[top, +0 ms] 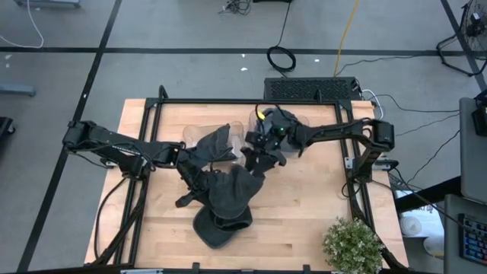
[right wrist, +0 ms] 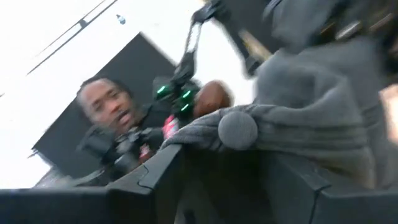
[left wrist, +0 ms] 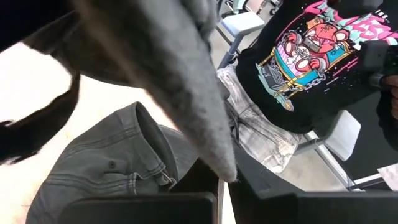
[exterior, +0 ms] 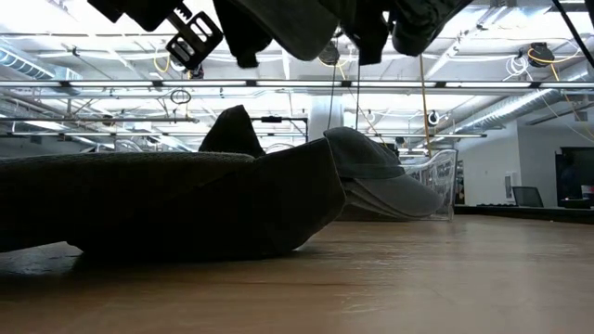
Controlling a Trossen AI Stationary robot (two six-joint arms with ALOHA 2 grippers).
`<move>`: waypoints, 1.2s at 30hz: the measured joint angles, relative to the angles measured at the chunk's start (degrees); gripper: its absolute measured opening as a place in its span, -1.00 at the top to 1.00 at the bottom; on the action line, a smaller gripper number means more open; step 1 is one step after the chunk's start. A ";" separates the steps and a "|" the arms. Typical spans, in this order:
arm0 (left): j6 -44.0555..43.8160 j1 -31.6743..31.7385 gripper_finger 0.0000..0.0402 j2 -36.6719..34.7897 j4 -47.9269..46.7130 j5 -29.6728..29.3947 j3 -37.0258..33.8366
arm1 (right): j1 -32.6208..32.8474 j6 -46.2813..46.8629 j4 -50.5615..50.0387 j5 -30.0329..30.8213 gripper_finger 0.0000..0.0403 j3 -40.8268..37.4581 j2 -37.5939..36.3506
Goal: Pick & Place hat
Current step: Put the top black cap into the left transparent bin
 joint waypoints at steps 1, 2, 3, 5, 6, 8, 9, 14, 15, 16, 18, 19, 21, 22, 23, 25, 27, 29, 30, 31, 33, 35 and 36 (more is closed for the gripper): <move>0.09 0.00 0.95 0.00 -0.11 0.00 0.00 | 0.40 1.05 0.33 -1.42 0.07 0.00 0.00; 0.19 0.00 0.95 0.00 -0.21 -0.04 0.00 | 0.87 1.14 0.13 -1.95 0.07 0.00 0.00; 0.22 -0.02 0.94 0.00 -0.23 -0.13 0.00 | 1.36 1.12 -0.22 -2.24 0.07 0.00 -0.02; 0.64 -0.01 0.94 0.00 -0.32 -0.46 0.00 | 2.25 1.01 -0.51 -2.98 0.07 0.00 -0.02; 1.21 0.00 0.94 0.00 -0.43 -0.55 0.00 | 2.67 0.99 -0.11 -2.95 0.07 0.00 -0.02; 2.35 0.00 0.95 0.00 -0.47 -0.57 0.00 | 3.44 0.97 2.63 -2.97 0.07 0.00 0.00; 2.53 -0.02 0.95 0.00 -0.36 -0.57 0.00 | 3.72 1.03 4.61 -2.87 0.07 0.00 0.00; 2.59 -0.01 0.95 -0.03 -0.22 -0.56 0.00 | 4.12 2.82 11.35 -1.30 0.07 0.00 -1.93; 2.63 0.00 0.95 -0.07 -0.23 -0.55 0.00 | 4.12 2.62 11.46 -1.18 0.07 0.00 -2.74; 2.54 0.00 0.95 -0.07 -0.38 -0.55 0.00 | 4.09 2.50 11.71 -1.13 0.07 0.02 -3.52; 2.58 0.00 0.95 -0.06 -0.69 -0.57 0.00 | 4.12 2.47 11.44 -1.10 0.07 0.02 -4.80; 2.70 0.00 0.95 -0.06 -0.66 -0.57 0.00 | 4.12 2.34 11.17 -0.95 0.07 0.00 -5.45; 2.91 0.00 0.95 -0.07 -0.60 -0.57 0.00 | 4.09 1.70 11.08 0.28 0.07 0.00 -6.24; 2.95 0.00 0.95 -0.07 -0.57 -0.57 0.00 | 4.07 1.46 10.72 0.68 0.07 0.00 -6.73; 2.94 0.00 0.95 -0.07 -0.55 -0.57 0.00 | 4.00 1.30 9.43 1.10 0.07 0.00 -7.17; 2.88 0.00 0.95 -0.07 -0.56 -0.75 0.00 | 3.96 0.32 6.18 1.78 0.07 0.00 -7.45; 2.62 -0.02 0.95 -0.06 -0.89 -1.47 0.00 | 4.34 -0.84 2.58 2.00 0.07 0.00 -7.37; 2.64 -0.01 0.95 -0.04 -1.02 -1.72 0.00 | 4.70 -2.34 -1.69 3.68 0.07 0.00 -7.30; 2.67 0.05 0.95 -0.04 -1.04 -1.85 0.00 | 4.84 -3.54 -3.79 4.69 0.07 0.00 -7.34; 2.67 0.13 0.95 -0.04 -1.10 -1.90 0.00 | 4.86 -5.05 -5.89 5.42 0.07 0.00 -7.36; 2.67 0.30 0.95 -0.04 -1.07 -1.97 0.00 | 4.83 -8.17 -9.59 7.03 0.07 0.00 -7.35; 2.67 0.39 0.95 -0.04 -1.05 -2.03 0.00 | 4.77 -10.62 -11.83 8.52 0.07 0.00 -7.28; 2.57 0.51 0.95 -0.04 -1.05 -2.09 0.00 | 4.78 -11.28 -12.24 9.06 0.07 0.00 -7.28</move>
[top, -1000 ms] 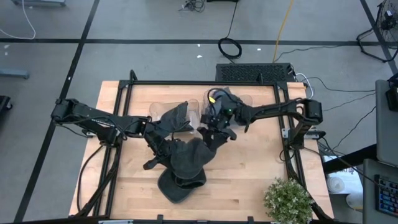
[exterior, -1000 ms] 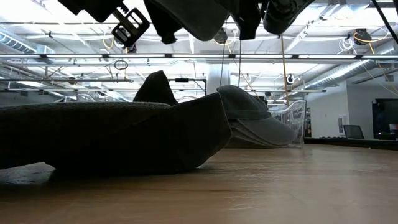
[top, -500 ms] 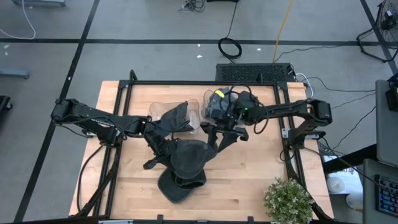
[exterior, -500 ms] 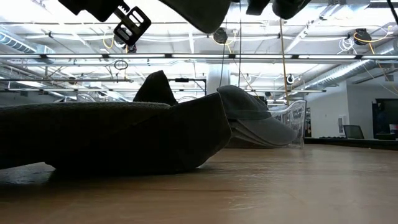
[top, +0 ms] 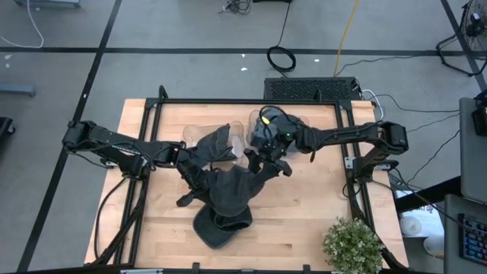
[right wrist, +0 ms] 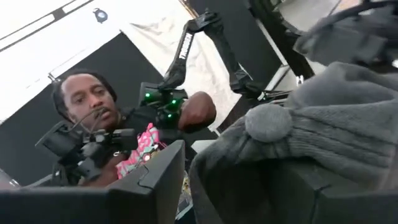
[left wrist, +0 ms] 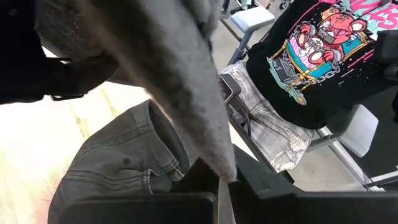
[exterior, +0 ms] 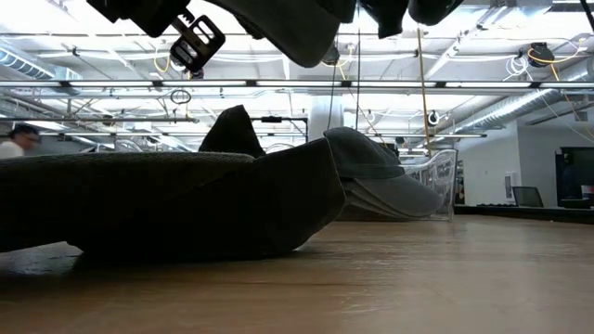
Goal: Pick & Place hat
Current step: Put the top black cap into the left transparent bin
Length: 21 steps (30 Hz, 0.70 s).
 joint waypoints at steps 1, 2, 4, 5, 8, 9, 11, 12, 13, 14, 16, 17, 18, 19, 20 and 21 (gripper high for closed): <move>-0.01 0.11 0.95 0.00 0.00 -0.27 0.00 | 0.15 -0.61 -0.12 0.26 0.07 0.00 -0.02; -0.07 0.14 0.94 0.00 0.02 -0.72 0.00 | 0.32 -1.05 -0.14 0.27 0.07 0.00 -0.04; -0.27 0.21 0.93 0.00 0.02 -1.20 0.00 | 0.81 -1.38 -0.25 0.21 0.07 0.00 -0.07; -0.27 0.28 0.93 0.00 0.01 -1.23 0.00 | 1.03 -1.40 -0.32 0.21 0.07 0.00 -0.07; -0.29 0.59 0.95 0.00 0.02 -1.23 0.00 | 1.59 -1.42 -0.34 0.24 0.07 0.00 -0.07; -0.31 0.78 0.95 0.00 0.04 -1.23 0.00 | 1.59 -1.42 -0.34 0.39 0.07 0.00 -0.07; -0.77 0.95 0.95 0.02 0.08 -1.25 0.00 | 1.59 -1.98 -1.18 1.67 0.08 0.00 -0.07; -1.13 1.08 0.95 0.02 0.08 -1.24 0.00 | 1.55 -3.26 -2.35 2.82 0.09 0.00 -0.07; -1.28 1.13 0.94 0.02 0.07 -1.26 0.00 | 1.48 -5.06 -3.85 4.09 0.10 0.00 -0.07; -1.39 1.15 0.93 0.02 0.09 -1.35 0.00 | 1.40 -7.17 -5.39 5.20 0.12 0.00 -0.07; -1.41 1.17 0.92 0.04 0.11 -1.49 0.00 | 1.34 -10.77 -7.11 6.17 0.19 0.00 0.00; -1.43 1.17 0.92 0.04 0.21 -1.49 0.00 | 1.33 -12.00 -7.31 6.13 0.24 0.00 0.00; -1.49 1.17 0.93 0.04 0.32 -1.50 0.00 | 1.33 -13.01 -7.49 6.11 0.31 0.00 -0.02; -1.56 1.16 0.94 0.04 0.41 -1.49 0.00 | 1.46 -13.95 -7.62 6.06 0.39 0.00 -0.04; -1.60 1.15 0.95 0.04 0.43 -1.49 0.00 | 1.62 -14.96 -7.79 5.96 0.49 0.00 -0.04; -1.76 1.15 0.95 0.04 0.48 -1.48 0.00 | 1.78 -15.89 -8.05 5.83 0.60 0.00 -0.04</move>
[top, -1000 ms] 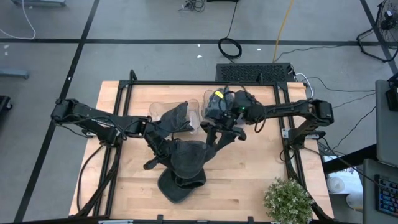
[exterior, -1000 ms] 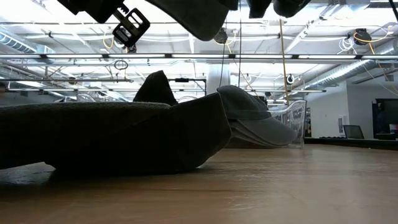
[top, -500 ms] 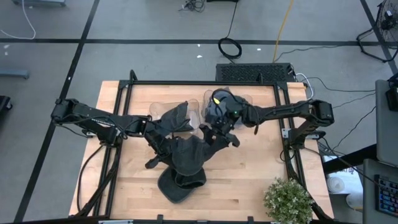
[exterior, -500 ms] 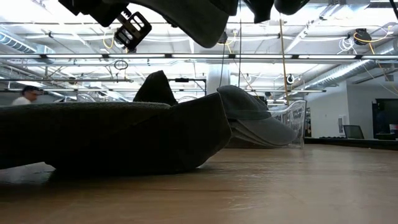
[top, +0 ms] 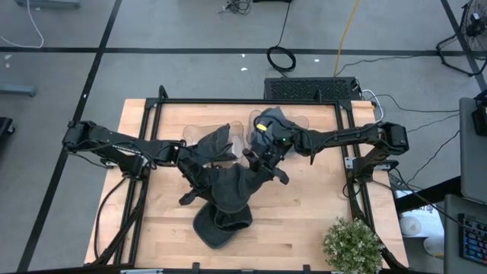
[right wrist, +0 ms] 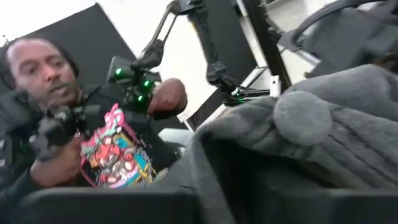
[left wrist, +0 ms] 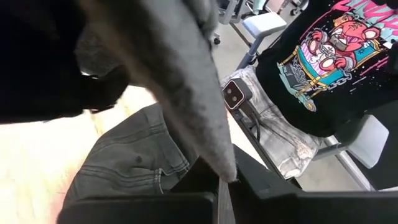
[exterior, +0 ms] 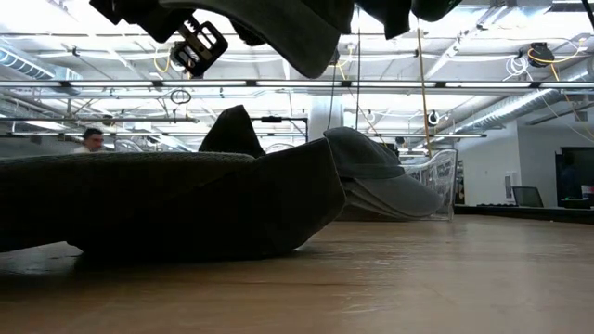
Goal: Pick & Place hat
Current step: Put the top black cap into the left transparent bin
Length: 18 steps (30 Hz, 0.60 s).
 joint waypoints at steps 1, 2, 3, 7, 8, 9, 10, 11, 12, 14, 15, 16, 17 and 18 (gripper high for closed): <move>-0.34 0.00 0.95 0.00 0.23 -0.01 0.00 | 0.11 -1.08 -0.10 -0.63 0.73 0.00 0.00; -0.69 0.00 0.94 0.00 0.58 -0.09 0.00 | 0.12 -2.36 -0.09 -1.58 0.86 0.00 0.00; -1.14 -0.02 0.91 0.00 0.83 -0.56 0.00 | 0.26 -3.71 0.00 -2.29 0.93 0.00 0.00; -2.43 0.00 0.71 -0.31 3.00 -1.62 0.00 | 0.74 -5.43 -0.07 -2.52 0.99 0.00 0.00; -2.01 0.00 0.66 -0.85 4.00 -2.00 0.00 | 0.82 -5.74 -0.19 -2.37 0.99 0.00 0.00; -1.56 0.00 0.60 -1.65 5.17 -2.47 0.00 | 0.83 -5.89 -0.55 -1.73 0.99 0.00 -0.18; -1.27 0.00 0.55 -2.59 6.16 -3.26 0.00 | 0.76 -6.30 -1.74 -0.92 1.00 0.00 -0.69; -1.23 0.00 0.50 -3.89 6.43 -4.31 0.00 | 0.55 -7.16 -3.02 -0.18 1.00 0.00 -1.10; -1.20 0.07 0.45 -5.32 6.08 -5.70 0.00 | 0.34 -8.17 -4.24 1.02 1.00 0.00 -1.40; -1.12 0.78 0.35 -8.53 4.62 -9.43 0.00 | -0.04 -10.07 -8.81 4.70 1.00 0.00 -2.59; -1.06 1.12 0.31 -10.19 3.57 -11.77 0.00 | -0.04 -11.18 -11.15 6.72 1.00 -0.06 -3.13; -1.07 1.51 0.27 -11.91 2.23 -14.43 0.00 | -0.04 -12.32 -12.36 9.82 1.00 -0.07 -3.62; -1.06 1.85 0.24 -13.54 1.08 -17.04 0.00 | -0.02 -13.59 -13.58 13.60 1.00 -0.07 -4.49; -1.06 2.10 0.21 -14.93 0.61 -19.70 0.00 | 0.19 -14.81 -14.99 17.32 1.00 -0.07 -5.62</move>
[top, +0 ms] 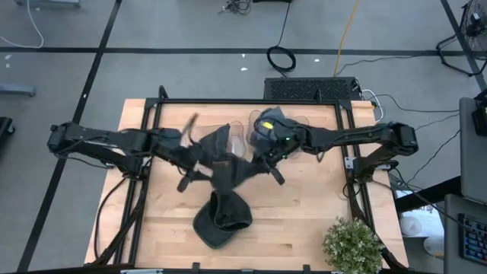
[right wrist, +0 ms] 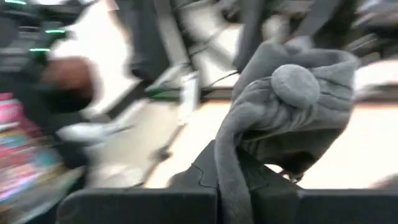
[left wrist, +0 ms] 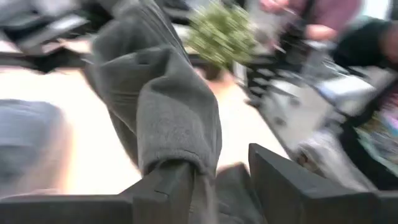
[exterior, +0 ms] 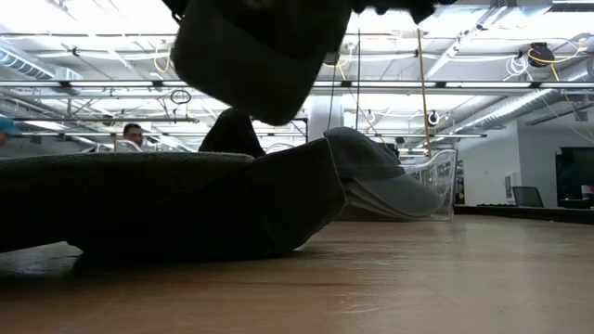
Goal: Pick & Place hat
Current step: Put the top black cap into the left transparent bin
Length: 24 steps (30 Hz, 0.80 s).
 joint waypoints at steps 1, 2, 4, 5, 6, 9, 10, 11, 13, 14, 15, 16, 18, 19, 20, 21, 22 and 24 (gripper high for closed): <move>-0.09 0.16 0.19 -1.24 -0.09 -3.11 0.00 | 0.46 -1.53 -0.61 4.59 1.00 0.00 -1.14; -0.28 0.20 0.17 -2.48 -0.25 -6.13 0.00 | 0.93 -3.46 -0.63 9.16 1.00 0.00 -2.16; -0.64 0.21 0.14 -4.29 -0.33 -12.39 0.00 | 2.10 -7.68 -1.45 18.29 1.00 0.04 -4.19; -0.83 0.21 0.14 -4.86 -0.02 -15.21 0.00 | 2.76 -9.62 -1.91 22.73 1.00 0.02 -5.04; -1.02 0.21 0.14 -5.45 -0.31 -17.85 0.00 | 3.52 -11.34 -1.55 26.79 1.00 0.00 -5.68; -2.61 0.21 0.13 -6.03 -0.63 -24.26 0.00 | 5.97 -15.85 4.20 36.71 1.00 -0.49 -6.93; -3.24 0.21 0.13 -6.03 -0.68 -25.41 0.00 | 6.70 -17.78 7.64 38.80 1.00 -1.10 -7.14; -3.75 0.21 0.13 -5.92 -0.63 -26.35 0.00 | 7.43 -20.33 11.55 40.80 1.00 -1.80 -7.21; -4.58 0.21 0.13 -5.39 0.37 -27.95 0.00 | 8.63 -25.41 18.76 44.76 1.00 -3.93 -7.19; -4.63 0.21 0.13 -5.12 1.03 -28.75 0.00 | 9.01 -27.52 21.89 46.34 1.00 -5.14 -7.13; -4.65 0.21 0.13 -5.04 1.18 -29.41 0.00 | 9.26 -28.50 24.54 47.26 1.00 -6.18 -7.04; -4.65 0.21 0.13 -5.04 1.22 -29.61 -0.01 | 9.27 -28.72 26.63 47.36 1.00 -7.23 -7.04; -4.30 0.23 0.13 -5.07 2.35 -30.15 0.00 | 9.15 -28.44 30.37 47.57 1.00 -9.15 -7.09; -4.27 0.38 0.13 -5.07 2.76 -31.02 0.00 | 9.15 -28.42 32.08 47.89 1.00 -10.08 -7.10; -4.29 0.49 0.13 -5.07 3.19 -32.10 0.00 | 9.16 -28.76 33.84 48.81 1.00 -11.04 -7.10; -4.37 0.58 0.13 -5.15 3.73 -33.15 -0.01 | 9.19 -29.27 35.38 50.14 1.00 -11.93 -7.08; -4.37 0.65 0.13 -5.35 4.34 -34.20 -0.02 | 9.21 -29.85 36.87 51.30 1.00 -12.75 -7.08; -3.99 0.88 0.13 -5.76 5.97 -37.40 -0.02 | 9.21 -30.81 39.58 53.49 1.00 -14.01 -7.10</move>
